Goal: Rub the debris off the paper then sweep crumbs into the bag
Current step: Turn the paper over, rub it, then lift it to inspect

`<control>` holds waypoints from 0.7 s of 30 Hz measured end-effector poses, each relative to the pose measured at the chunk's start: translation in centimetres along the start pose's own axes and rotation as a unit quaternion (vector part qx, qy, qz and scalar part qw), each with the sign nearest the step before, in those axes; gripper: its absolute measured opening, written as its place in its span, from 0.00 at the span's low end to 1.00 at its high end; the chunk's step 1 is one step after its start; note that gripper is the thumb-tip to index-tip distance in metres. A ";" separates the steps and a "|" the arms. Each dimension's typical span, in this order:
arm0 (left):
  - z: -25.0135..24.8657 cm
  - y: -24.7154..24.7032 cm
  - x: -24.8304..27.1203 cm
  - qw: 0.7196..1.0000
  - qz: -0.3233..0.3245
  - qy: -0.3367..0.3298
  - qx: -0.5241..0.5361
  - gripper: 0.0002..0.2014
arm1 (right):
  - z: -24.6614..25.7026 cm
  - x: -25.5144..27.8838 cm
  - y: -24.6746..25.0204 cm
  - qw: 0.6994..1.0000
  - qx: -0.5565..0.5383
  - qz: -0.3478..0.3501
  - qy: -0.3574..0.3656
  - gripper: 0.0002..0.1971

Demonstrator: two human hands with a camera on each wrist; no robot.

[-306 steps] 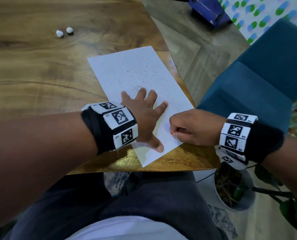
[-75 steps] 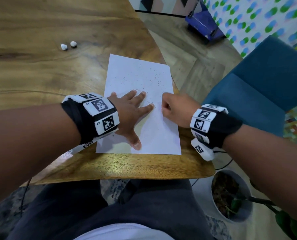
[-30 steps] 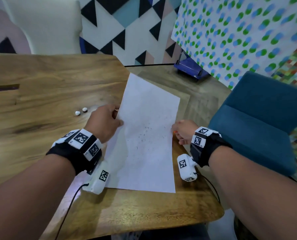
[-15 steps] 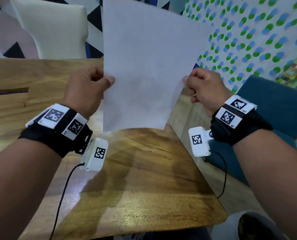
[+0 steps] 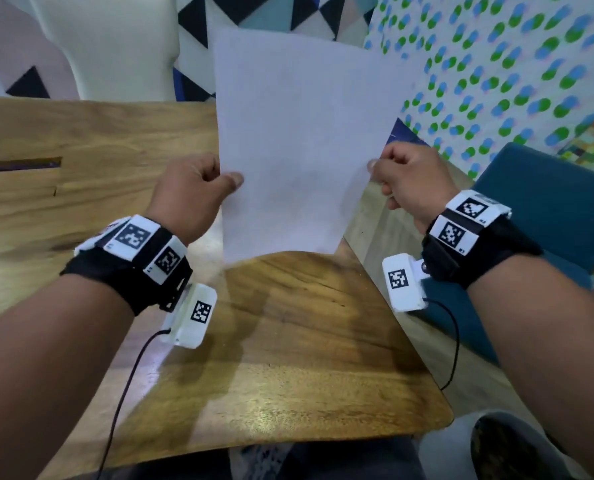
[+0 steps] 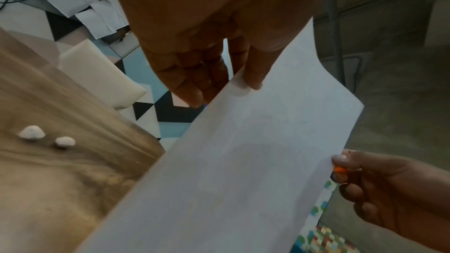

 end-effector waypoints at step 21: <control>7.7 -2.9 6.3 0.911 0.256 0.247 -0.209 0.13 | -10.1 2.0 -6.2 0.919 0.118 0.241 -0.290 0.04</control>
Point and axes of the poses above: each hand's wrist, its own x-axis away from the middle knuckle, its own y-axis out of the back of the hand, z = x × y, the point moved 2 cm from there along -x, towards the middle knuckle, and after that the axes turned 12 degrees about z, right-handed, at the moved point
